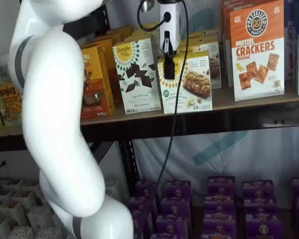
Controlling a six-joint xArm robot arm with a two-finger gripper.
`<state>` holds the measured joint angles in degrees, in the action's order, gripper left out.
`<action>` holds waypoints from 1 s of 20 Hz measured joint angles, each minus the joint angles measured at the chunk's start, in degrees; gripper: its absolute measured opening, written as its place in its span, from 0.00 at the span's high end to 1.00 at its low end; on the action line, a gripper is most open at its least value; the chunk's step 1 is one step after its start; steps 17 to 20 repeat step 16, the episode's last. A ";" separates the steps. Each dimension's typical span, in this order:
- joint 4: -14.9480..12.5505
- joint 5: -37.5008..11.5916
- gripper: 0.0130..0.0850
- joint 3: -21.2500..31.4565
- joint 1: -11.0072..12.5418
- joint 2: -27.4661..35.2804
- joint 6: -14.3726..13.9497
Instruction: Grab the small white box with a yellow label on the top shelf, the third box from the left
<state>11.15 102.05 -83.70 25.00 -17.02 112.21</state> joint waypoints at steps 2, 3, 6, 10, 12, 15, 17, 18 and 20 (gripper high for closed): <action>0.45 1.40 0.72 0.39 0.33 -1.06 0.07; 0.55 1.77 0.72 0.98 0.41 -1.91 0.08; 0.29 2.17 0.72 3.04 0.34 -4.33 0.02; -0.42 2.48 0.72 6.75 -0.06 -8.23 -0.21; -0.82 2.53 0.72 8.11 -0.29 -9.52 -0.33; -0.95 2.52 0.72 9.73 -0.42 -11.01 -0.42; -0.90 2.59 0.72 9.99 -0.42 -11.23 -0.43; -0.90 2.59 0.72 9.99 -0.42 -11.23 -0.43; -0.90 2.59 0.72 9.99 -0.42 -11.23 -0.43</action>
